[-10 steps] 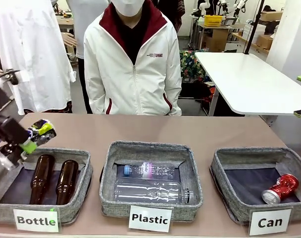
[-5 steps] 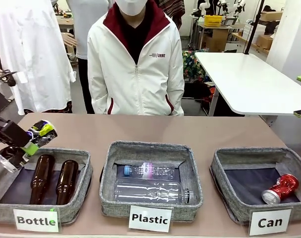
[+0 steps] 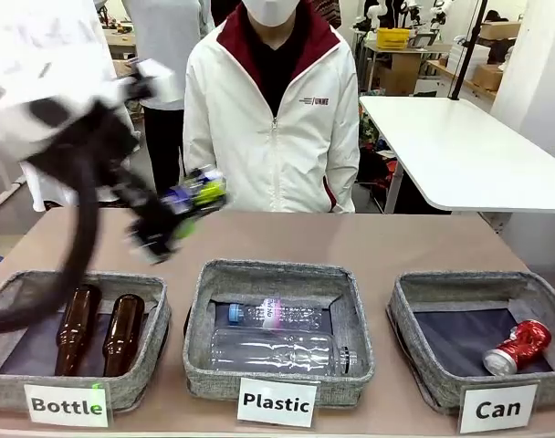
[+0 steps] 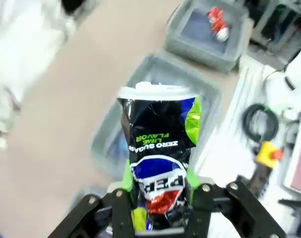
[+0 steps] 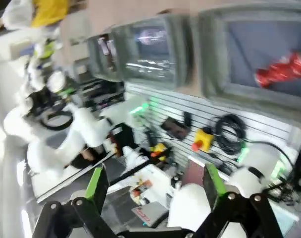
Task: Sort the can waste into the basket.
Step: Pick up the can waste from the table and place it in the right Fabric basket.
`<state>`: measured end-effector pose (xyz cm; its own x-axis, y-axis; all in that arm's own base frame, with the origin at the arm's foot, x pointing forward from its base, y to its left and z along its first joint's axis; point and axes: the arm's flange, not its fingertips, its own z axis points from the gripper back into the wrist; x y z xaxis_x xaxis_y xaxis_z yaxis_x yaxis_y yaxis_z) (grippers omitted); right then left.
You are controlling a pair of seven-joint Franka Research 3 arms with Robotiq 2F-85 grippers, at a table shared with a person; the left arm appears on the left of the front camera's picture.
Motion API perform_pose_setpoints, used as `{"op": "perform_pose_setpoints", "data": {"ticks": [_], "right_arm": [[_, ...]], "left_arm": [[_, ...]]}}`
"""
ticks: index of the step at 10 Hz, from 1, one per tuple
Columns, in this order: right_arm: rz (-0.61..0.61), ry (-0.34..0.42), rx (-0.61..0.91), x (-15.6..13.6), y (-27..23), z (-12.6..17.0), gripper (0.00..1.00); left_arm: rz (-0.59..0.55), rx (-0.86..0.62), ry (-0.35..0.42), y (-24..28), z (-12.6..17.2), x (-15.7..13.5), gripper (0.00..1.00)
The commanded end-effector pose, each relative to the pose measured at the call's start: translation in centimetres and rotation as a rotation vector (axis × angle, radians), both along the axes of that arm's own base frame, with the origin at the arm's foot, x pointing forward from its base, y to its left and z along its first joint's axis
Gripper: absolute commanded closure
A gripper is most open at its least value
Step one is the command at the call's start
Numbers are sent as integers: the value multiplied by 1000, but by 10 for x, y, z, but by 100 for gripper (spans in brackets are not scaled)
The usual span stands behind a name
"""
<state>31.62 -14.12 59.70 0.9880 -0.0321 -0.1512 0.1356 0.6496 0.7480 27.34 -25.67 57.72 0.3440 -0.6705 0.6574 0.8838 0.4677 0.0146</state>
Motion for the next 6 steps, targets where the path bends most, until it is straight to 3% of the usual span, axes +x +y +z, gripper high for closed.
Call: {"op": "perform_pose_setpoints", "data": {"ticks": [1,3,5,6], "right_arm": [[-89,-87,-60,-35,-39,6,0],[-207,-238,-128,-71,-80,15,0],[-292,-319,-89,-90,-103,16,0],[-312,-355,-31,-99,-112,15,0]], "left_arm": [[-197,-65,-49,-62,0,61,59],[-471,-94,-43,-166,-3,80,59],[-624,-77,-66,-258,-18,93,59],[-642,-42,-64,-303,-29,96,59]]}}
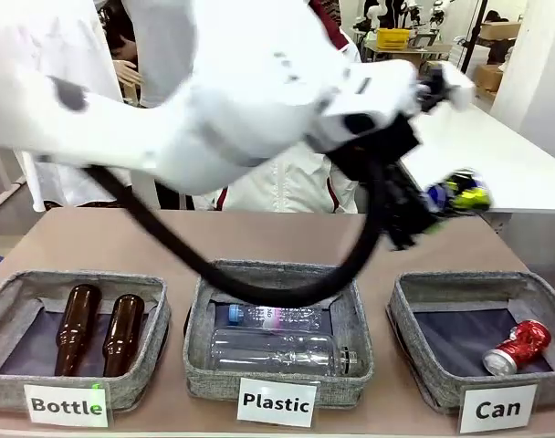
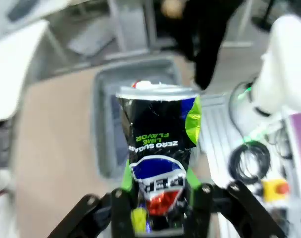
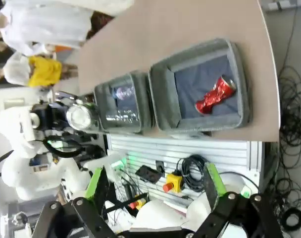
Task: Sort the can waste into the basket.
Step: Pick up the can waste from the table and place it in the right Fabric basket.
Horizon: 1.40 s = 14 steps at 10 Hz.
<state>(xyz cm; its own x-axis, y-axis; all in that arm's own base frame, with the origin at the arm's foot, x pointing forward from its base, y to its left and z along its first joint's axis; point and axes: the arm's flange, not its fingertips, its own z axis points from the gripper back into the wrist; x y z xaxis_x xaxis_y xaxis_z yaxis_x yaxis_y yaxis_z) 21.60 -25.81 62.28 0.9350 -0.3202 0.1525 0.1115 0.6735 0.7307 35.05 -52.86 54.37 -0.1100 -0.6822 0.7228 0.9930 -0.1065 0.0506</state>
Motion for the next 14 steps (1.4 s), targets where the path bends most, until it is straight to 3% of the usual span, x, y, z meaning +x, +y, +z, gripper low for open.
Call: {"op": "perform_pose_setpoints", "data": {"ticks": [1,3,7,8,9,14], "right_arm": [[34,42,-18,8,11,2,0],[34,42,-18,8,11,2,0],[34,42,-18,8,11,2,0],[34,42,-18,8,11,2,0],[34,42,-18,8,11,2,0],[34,42,-18,8,11,2,0]], "left_arm": [[-50,79,-36,-70,-3,22,59],[-92,161,-13,-123,-24,23,59],[-84,228,28,-130,-42,36,59],[-92,236,26,-130,-41,36,17],[-93,231,30,-128,-42,34,3],[-90,195,42,-116,-37,28,0]]}}
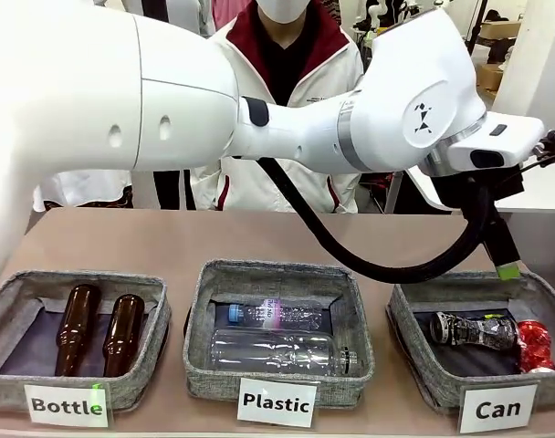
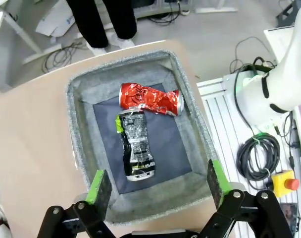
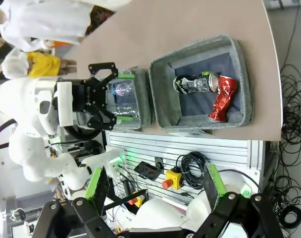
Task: Sort the can waste into the basket.
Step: Pick up the can waste from the table and place it in the right Fabric basket.
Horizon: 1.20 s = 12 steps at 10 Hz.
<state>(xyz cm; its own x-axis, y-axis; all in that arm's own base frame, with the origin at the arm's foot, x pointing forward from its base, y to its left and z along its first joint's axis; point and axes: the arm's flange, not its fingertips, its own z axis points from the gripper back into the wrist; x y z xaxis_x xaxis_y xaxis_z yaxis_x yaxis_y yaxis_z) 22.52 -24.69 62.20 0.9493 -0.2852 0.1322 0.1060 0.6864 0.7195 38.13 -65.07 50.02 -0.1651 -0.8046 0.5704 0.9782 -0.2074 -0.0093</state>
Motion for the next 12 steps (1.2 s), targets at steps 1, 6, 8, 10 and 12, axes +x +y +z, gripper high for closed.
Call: {"op": "perform_pose_setpoints", "data": {"ticks": [1,6,8,10,12], "right_arm": [[-1,16,-6,-1,0,2,0],[139,-32,60,72,66,-5,0],[202,-46,120,112,128,-17,0],[175,-69,193,139,186,-39,0],[211,2,300,157,229,-66,0]], "left_arm": [[9,-16,31,13,10,-1,0],[74,62,274,180,64,-18,0],[172,-41,312,278,70,-34,0],[410,-107,381,379,62,-52,0],[780,-342,629,477,64,-57,0]]}}
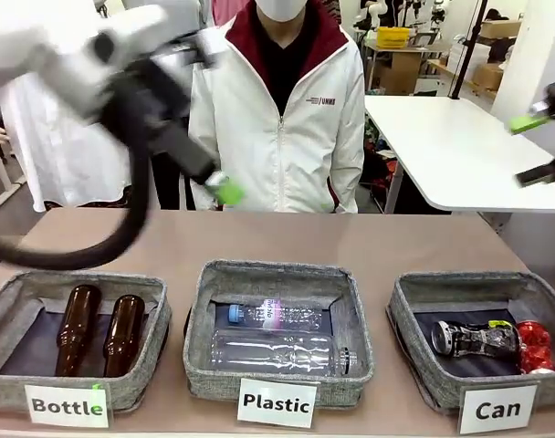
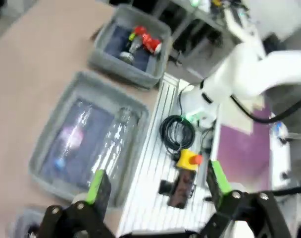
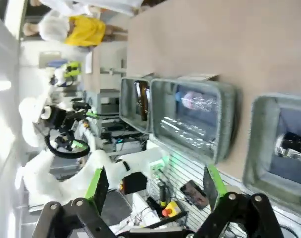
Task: Sort the can waste into the basket.
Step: Pick up the can waste from the table and place it in the right Fabric basket.
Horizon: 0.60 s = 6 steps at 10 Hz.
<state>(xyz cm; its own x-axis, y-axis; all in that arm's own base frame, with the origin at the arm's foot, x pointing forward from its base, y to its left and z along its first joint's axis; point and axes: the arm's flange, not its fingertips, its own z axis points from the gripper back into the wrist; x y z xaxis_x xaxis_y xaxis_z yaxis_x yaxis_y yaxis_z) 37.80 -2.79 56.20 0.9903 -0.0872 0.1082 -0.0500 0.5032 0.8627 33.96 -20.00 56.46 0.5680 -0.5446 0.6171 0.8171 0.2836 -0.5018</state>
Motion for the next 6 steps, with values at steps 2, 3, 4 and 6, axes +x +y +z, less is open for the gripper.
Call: {"op": "perform_pose_setpoints", "data": {"ticks": [2,3,4,6], "right_arm": [[99,88,122,9,24,-33,0],[241,145,186,9,20,-44,0],[284,156,244,14,13,-49,0],[387,143,300,7,3,-49,0]], "left_arm": [[505,-276,443,90,-6,6,0],[624,-447,507,127,-19,17,0],[692,-630,560,153,-41,31,0],[853,-790,815,188,-109,46,0]]}}
